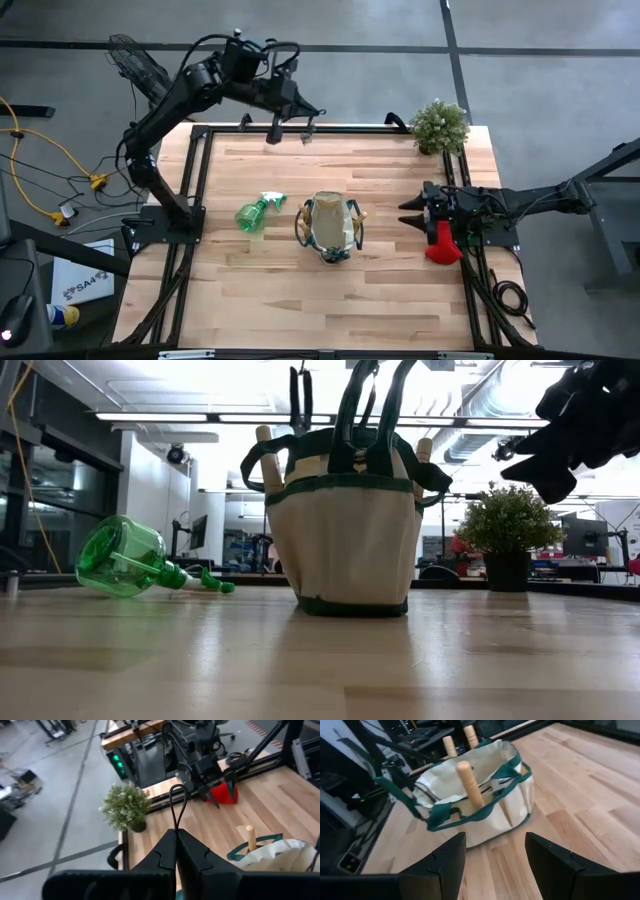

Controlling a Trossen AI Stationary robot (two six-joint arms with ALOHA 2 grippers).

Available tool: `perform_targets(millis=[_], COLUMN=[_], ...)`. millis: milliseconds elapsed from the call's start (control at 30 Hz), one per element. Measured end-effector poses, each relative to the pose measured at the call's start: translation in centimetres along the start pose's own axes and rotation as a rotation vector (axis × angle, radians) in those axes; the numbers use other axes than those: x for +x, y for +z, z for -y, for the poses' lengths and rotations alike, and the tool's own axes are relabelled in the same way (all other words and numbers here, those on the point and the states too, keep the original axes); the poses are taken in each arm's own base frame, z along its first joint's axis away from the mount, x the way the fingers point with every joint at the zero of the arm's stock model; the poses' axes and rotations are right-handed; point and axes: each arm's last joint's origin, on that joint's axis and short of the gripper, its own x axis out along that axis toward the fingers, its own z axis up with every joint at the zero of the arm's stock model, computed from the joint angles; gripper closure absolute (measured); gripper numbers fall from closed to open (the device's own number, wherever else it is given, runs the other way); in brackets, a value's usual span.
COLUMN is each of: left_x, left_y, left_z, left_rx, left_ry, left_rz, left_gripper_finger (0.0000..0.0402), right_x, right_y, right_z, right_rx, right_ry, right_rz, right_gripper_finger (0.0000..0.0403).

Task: Pick & Place Garden tools in Gardening bag
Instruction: Put the green shears into the white gardening bag

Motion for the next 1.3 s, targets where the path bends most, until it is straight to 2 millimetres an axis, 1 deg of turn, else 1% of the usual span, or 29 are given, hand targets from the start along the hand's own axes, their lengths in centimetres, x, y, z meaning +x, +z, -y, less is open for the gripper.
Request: perform_targets(millis=[133,367,500,600,800,1167,1300], left_x=[1.6,4.0,4.5,4.9,5.5,9.2,9.6], left_y=[-0.8,-1.8,-2.2,-2.2,-2.7,-5.2,-5.6], left_z=[-0.8,-0.9,-0.8,-1.0,-1.3,-1.7,-1.5], left_rx=[0.000,0.010,0.039,0.070,0.054,-0.004,-0.058], left_ry=[-0.052,-0.173,-0.243,-0.249,-0.264,-0.366,-0.441], left_rz=[0.016,0.040,0.062,0.073,0.079,0.041,0.054], left_gripper_finger=[0.0401,0.0401,0.0401,0.0401,0.0401,0.0401,0.0401], right_x=[0.0,0.0,0.0,0.0,0.0,0.0,0.0], right_y=[0.0,0.0,0.0,0.0,0.0,0.0,0.0], right_z=[0.0,0.0,0.0,0.0,0.0,0.0,0.0], right_rx=[0.000,0.000,0.000,0.000,-0.001,-0.001,-0.001], right_ry=[0.013,0.014,0.013,0.013,0.013,0.010,0.009], right_rz=[-0.006,-0.006,-0.006,-0.006,-0.006,-0.005,-0.004], right_gripper_finger=[0.0206,0.0206,0.0206,0.0206,0.0206,0.0206,0.0206])
